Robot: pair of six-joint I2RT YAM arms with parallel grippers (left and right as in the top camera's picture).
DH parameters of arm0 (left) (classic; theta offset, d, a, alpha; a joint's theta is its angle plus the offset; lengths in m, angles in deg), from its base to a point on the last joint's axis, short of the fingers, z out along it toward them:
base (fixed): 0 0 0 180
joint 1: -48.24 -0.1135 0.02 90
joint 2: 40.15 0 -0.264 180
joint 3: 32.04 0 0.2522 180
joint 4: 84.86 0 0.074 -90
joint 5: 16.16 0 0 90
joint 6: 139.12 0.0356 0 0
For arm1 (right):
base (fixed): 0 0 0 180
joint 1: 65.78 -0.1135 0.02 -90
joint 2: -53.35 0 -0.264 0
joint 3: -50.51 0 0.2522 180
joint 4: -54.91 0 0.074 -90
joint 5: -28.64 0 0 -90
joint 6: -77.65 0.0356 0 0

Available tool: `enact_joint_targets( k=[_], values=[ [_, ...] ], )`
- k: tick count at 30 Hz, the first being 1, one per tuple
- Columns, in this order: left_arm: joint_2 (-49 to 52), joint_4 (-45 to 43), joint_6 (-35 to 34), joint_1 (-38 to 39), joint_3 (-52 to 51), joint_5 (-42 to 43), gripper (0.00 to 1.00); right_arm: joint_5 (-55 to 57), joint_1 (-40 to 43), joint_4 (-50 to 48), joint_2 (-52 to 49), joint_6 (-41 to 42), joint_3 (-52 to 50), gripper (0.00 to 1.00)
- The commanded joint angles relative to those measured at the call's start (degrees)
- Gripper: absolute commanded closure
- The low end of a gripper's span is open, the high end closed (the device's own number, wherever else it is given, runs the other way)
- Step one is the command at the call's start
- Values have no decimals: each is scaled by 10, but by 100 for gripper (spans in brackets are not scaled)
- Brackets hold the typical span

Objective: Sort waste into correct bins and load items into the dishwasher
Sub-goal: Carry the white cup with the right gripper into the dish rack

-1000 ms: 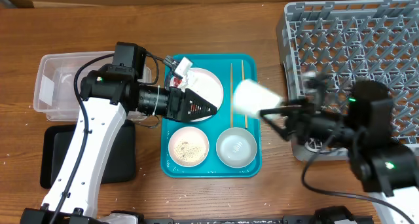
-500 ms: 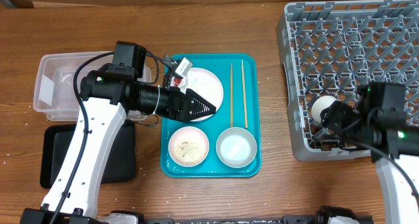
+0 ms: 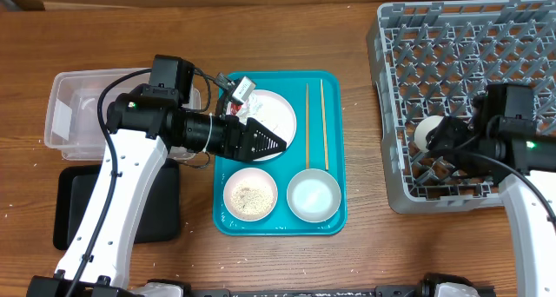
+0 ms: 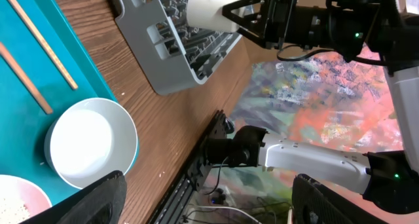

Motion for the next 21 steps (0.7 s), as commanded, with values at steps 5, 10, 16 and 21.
enact_joint_targets(
  k=[5,10,16,21],
  values=[
    [2,9,-7,4,1,-14,17,93,38,43,7,49,46,44],
    [2,10,-7,4,1,-16,17,79,113,65,5,48,46,45],
    [2,10,-7,4,1,-16,16,11,128,37,-11,14,46,44],
    [2,10,-7,4,1,-16,17,6,129,1,-27,19,46,44]
  ],
)
